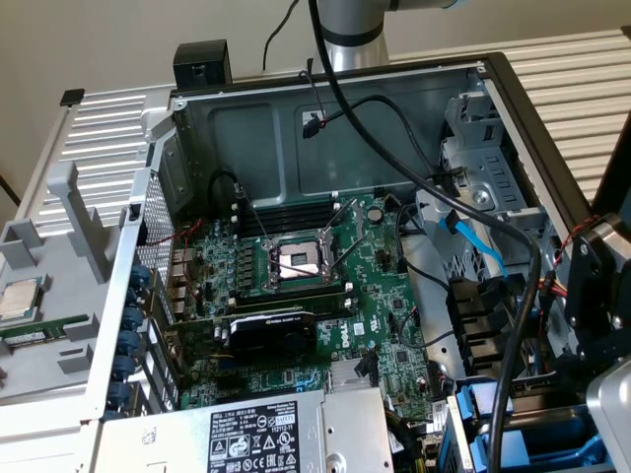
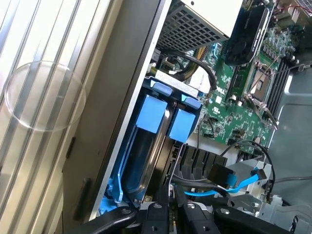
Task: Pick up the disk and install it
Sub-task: 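Insert the first disk wire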
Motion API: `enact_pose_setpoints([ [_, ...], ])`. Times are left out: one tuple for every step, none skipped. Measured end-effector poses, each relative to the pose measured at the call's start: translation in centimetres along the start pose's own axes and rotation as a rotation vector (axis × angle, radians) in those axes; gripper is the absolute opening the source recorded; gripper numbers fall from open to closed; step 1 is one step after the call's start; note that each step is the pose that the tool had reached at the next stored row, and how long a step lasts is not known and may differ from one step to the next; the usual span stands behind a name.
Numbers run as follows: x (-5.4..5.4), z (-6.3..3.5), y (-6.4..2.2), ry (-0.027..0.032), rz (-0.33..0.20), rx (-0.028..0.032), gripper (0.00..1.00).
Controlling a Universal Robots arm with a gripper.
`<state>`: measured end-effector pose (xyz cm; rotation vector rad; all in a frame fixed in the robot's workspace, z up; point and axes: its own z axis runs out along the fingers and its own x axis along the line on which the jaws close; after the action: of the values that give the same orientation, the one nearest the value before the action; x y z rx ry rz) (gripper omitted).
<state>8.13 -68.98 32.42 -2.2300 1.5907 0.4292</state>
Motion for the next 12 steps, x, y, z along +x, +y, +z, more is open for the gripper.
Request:
enact_pose_setpoints([
  [0.01,0.0,0.0,-0.0004,0.001,-0.001,0.16],
  [0.01,0.0,0.0,-0.0006,0.001,-0.0016,0.16],
  [0.01,0.0,0.0,-0.0008,0.001,-0.0022,0.16],
  [0.01,-0.01,0.0,-0.0008,0.001,-0.0024,0.16],
  [0.01,-0.01,0.0,-0.0009,0.001,-0.0024,0.16],
  [0.01,0.0,0.0,-0.0009,0.001,-0.0025,0.16],
  [0.01,-0.01,0.0,-0.0009,0.001,-0.0025,0.16],
  [0.01,-0.01,0.0,-0.0009,0.001,-0.0024,0.16],
  [-0.01,-0.04,0.0,-0.0008,0.001,-0.0025,0.16],
  [-0.05,-0.12,-0.01,-0.0004,0.001,-0.0027,0.16],
  [-0.12,-0.21,-0.04,-0.0003,0.001,-0.0027,0.16],
  [-0.21,-0.31,-0.06,-0.0002,0.001,-0.0027,0.16],
])
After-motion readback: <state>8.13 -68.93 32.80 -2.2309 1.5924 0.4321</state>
